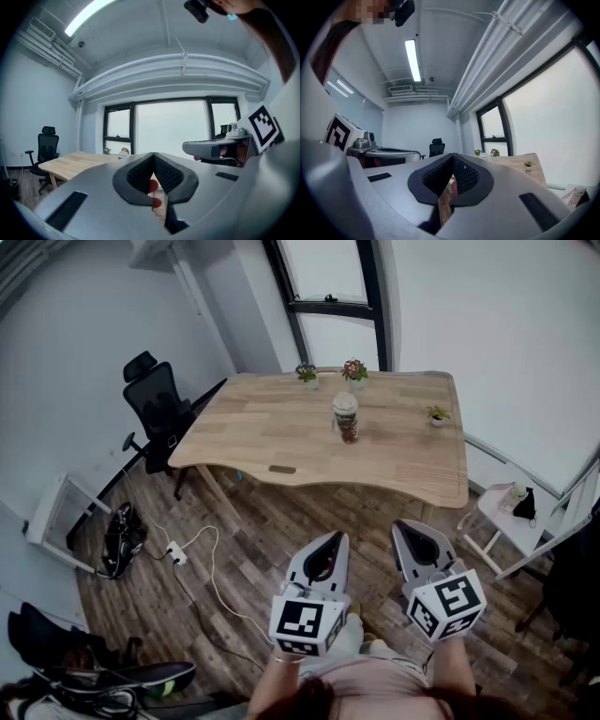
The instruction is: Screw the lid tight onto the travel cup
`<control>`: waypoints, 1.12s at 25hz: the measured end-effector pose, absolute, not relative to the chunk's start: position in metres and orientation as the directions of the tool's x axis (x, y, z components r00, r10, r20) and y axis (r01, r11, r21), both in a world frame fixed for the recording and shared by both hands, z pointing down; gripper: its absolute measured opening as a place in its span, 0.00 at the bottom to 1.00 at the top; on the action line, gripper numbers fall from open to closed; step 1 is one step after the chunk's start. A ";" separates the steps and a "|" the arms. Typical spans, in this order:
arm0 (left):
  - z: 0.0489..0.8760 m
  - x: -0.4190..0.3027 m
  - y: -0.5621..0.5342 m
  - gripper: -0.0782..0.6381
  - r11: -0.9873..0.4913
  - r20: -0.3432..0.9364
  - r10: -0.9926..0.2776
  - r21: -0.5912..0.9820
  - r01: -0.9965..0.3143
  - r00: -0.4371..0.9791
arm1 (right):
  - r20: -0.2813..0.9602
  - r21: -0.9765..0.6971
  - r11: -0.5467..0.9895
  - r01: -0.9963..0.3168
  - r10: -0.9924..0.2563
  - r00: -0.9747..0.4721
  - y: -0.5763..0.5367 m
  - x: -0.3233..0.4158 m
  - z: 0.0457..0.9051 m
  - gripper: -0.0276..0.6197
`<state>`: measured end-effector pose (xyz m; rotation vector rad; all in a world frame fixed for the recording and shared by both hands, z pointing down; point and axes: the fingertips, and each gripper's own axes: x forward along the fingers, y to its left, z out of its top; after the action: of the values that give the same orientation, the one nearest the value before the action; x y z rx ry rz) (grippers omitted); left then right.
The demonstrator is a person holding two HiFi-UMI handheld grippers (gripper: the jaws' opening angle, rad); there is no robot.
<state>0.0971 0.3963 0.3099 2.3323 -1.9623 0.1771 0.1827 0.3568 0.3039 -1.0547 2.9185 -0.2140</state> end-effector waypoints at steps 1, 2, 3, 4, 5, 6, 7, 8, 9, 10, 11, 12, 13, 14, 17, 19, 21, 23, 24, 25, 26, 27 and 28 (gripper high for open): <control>0.311 0.098 0.395 0.11 -0.171 0.148 -0.974 -0.006 -0.985 0.169 | 0.017 -0.141 0.761 -0.633 -0.638 -0.770 0.356 0.183 0.305 0.04; 0.312 0.098 0.393 0.11 -0.171 0.150 -0.974 -0.004 -0.985 0.169 | 0.016 -0.144 0.761 -0.632 -0.637 -0.771 0.355 0.184 0.305 0.04; 0.313 0.098 0.391 0.11 -0.172 0.151 -0.974 -0.003 -0.985 0.170 | 0.014 -0.149 0.762 -0.630 -0.636 -0.772 0.354 0.184 0.306 0.04; 0.313 0.098 0.389 0.11 -0.174 0.151 -0.973 -0.002 -0.985 0.172 | 0.010 -0.157 0.762 -0.628 -0.634 -0.773 0.352 0.184 0.305 0.04; 0.312 0.099 0.385 0.11 -0.178 0.149 -0.973 -0.001 -0.984 0.176 | 0.006 -0.167 0.763 -0.625 -0.633 -0.774 0.351 0.184 0.305 0.04; 0.311 0.099 0.382 0.11 -0.183 0.147 -0.972 0.002 -0.983 0.182 | 0.003 -0.177 0.763 -0.622 -0.631 -0.775 0.349 0.184 0.305 0.04; 0.311 0.099 0.379 0.11 -0.188 0.145 -0.972 0.005 -0.982 0.186 | 0.002 -0.185 0.762 -0.620 -0.631 -0.776 0.347 0.185 0.305 0.04; 0.311 0.100 0.376 0.11 -0.191 0.144 -0.971 0.007 -0.981 0.190 | 0.002 -0.190 0.761 -0.621 -0.632 -0.775 0.344 0.185 0.306 0.04; 0.311 0.100 0.372 0.11 -0.195 0.144 -0.970 0.009 -0.981 0.194 | 0.003 -0.193 0.759 -0.622 -0.634 -0.774 0.341 0.185 0.307 0.04; 0.312 0.099 0.368 0.11 -0.198 0.144 -0.970 0.011 -0.980 0.198 | 0.004 -0.195 0.756 -0.624 -0.636 -0.772 0.338 0.185 0.308 0.04; 0.312 0.098 0.363 0.11 -0.202 0.143 -0.969 0.013 -0.979 0.202 | 0.004 -0.199 0.754 -0.627 -0.639 -0.769 0.334 0.184 0.308 0.04; 0.312 0.096 0.358 0.11 -0.206 0.143 -0.968 0.016 -0.978 0.206 | 0.005 -0.204 0.751 -0.628 -0.641 -0.768 0.329 0.183 0.308 0.04; 0.313 0.095 0.353 0.11 -0.210 0.142 -0.967 0.019 -0.978 0.210 | 0.007 -0.210 0.748 -0.630 -0.643 -0.766 0.325 0.181 0.308 0.04; 0.313 0.093 0.348 0.11 -0.213 0.141 -0.967 0.021 -0.977 0.214 | 0.009 -0.217 0.745 -0.630 -0.644 -0.765 0.321 0.180 0.308 0.04; 0.315 0.087 0.331 0.11 -0.221 0.142 -0.964 0.030 -0.975 0.223 | 0.011 -0.227 0.744 -0.629 -0.643 -0.766 0.305 0.173 0.309 0.04; 0.316 0.082 0.318 0.11 -0.226 0.144 -0.963 0.036 -0.974 0.228 | 0.020 -0.226 0.743 -0.630 -0.643 -0.765 0.293 0.167 0.310 0.04; 0.317 0.077 0.304 0.11 -0.230 0.143 -0.962 0.041 -0.972 0.234 | 0.028 -0.224 0.743 -0.631 -0.642 -0.766 0.280 0.161 0.312 0.04; 0.316 0.071 0.291 0.11 -0.234 0.140 -0.961 0.046 -0.971 0.238 | 0.030 -0.225 0.745 -0.628 -0.639 -0.768 0.268 0.155 0.312 0.04; 0.315 0.068 0.285 0.11 -0.235 0.140 -0.961 0.048 -0.971 0.240 | 0.033 -0.225 0.746 -0.627 -0.637 -0.770 0.263 0.151 0.312 0.04; 0.315 0.064 0.279 0.11 -0.237 0.139 -0.960 0.050 -0.970 0.241 | 0.037 -0.225 0.748 -0.625 -0.634 -0.772 0.258 0.146 0.312 0.04; 0.315 0.061 0.274 0.11 -0.238 0.139 -0.960 0.052 -0.970 0.243 | 0.044 -0.224 0.749 -0.623 -0.631 -0.775 0.253 0.142 0.312 0.04; 0.315 0.058 0.268 0.11 -0.240 0.139 -0.960 0.055 -0.969 0.245 | 0.052 -0.222 0.751 -0.622 -0.628 -0.776 0.248 0.138 0.314 0.04; 0.316 0.055 0.263 0.11 -0.241 0.138 -0.959 0.058 -0.969 0.247 | 0.060 -0.219 0.751 -0.623 -0.627 -0.777 0.243 0.134 0.316 0.04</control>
<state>0.0546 0.2626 0.3160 2.3747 -1.8481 0.1111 0.1343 0.2426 0.3156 -1.0432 2.9238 -0.3560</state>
